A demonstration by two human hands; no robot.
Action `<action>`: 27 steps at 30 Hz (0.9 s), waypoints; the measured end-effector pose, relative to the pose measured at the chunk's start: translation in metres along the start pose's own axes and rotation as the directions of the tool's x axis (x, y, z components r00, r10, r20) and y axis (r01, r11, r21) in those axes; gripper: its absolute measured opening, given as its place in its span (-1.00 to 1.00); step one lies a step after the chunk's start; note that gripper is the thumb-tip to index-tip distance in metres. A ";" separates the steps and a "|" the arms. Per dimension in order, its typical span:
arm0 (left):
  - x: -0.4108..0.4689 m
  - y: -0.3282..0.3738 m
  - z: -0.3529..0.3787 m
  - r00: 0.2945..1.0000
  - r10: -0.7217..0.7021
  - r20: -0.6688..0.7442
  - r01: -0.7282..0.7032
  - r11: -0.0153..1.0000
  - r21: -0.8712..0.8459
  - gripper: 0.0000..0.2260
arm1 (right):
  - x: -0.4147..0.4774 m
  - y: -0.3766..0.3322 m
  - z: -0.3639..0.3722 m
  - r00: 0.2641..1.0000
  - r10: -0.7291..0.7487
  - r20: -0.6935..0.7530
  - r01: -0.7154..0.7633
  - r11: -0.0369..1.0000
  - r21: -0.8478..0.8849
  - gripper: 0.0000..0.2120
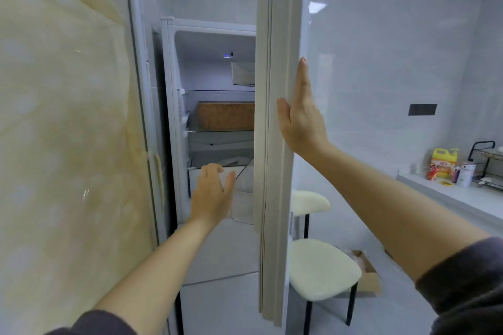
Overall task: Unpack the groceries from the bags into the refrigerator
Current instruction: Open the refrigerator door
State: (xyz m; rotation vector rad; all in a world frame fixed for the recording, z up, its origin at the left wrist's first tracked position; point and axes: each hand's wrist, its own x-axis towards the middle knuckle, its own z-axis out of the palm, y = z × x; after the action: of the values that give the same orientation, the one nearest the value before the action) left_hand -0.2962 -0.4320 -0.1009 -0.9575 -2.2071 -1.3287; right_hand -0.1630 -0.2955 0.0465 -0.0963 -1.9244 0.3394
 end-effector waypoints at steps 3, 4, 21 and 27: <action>0.014 -0.005 0.004 0.985 0.022 0.169 -0.027 0.999 0.030 -0.53 | -0.003 0.010 -0.011 1.000 0.029 -0.005 -0.030 1.000 -0.007 -0.33; 0.018 -0.004 0.007 0.976 0.059 0.211 -0.071 0.996 0.051 -0.52 | -0.004 0.012 -0.015 0.999 0.041 -0.006 -0.041 0.999 -0.012 -0.33; 0.019 0.034 0.072 0.691 0.165 0.703 -0.402 0.897 0.184 -0.63 | -0.017 0.052 -0.077 0.992 0.125 -0.016 -0.126 0.987 -0.104 -0.33; 0.005 0.061 0.084 0.758 0.131 0.639 -0.342 0.914 0.219 -0.63 | -0.055 0.048 -0.110 0.942 0.334 0.016 -0.325 0.927 -0.186 -0.28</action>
State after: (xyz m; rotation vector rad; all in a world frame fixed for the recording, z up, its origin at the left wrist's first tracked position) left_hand -0.2537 -0.3370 -0.1003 -1.6454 -2.5205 -0.5315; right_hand -0.0450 -0.2417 0.0206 -0.5427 -1.9822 0.3911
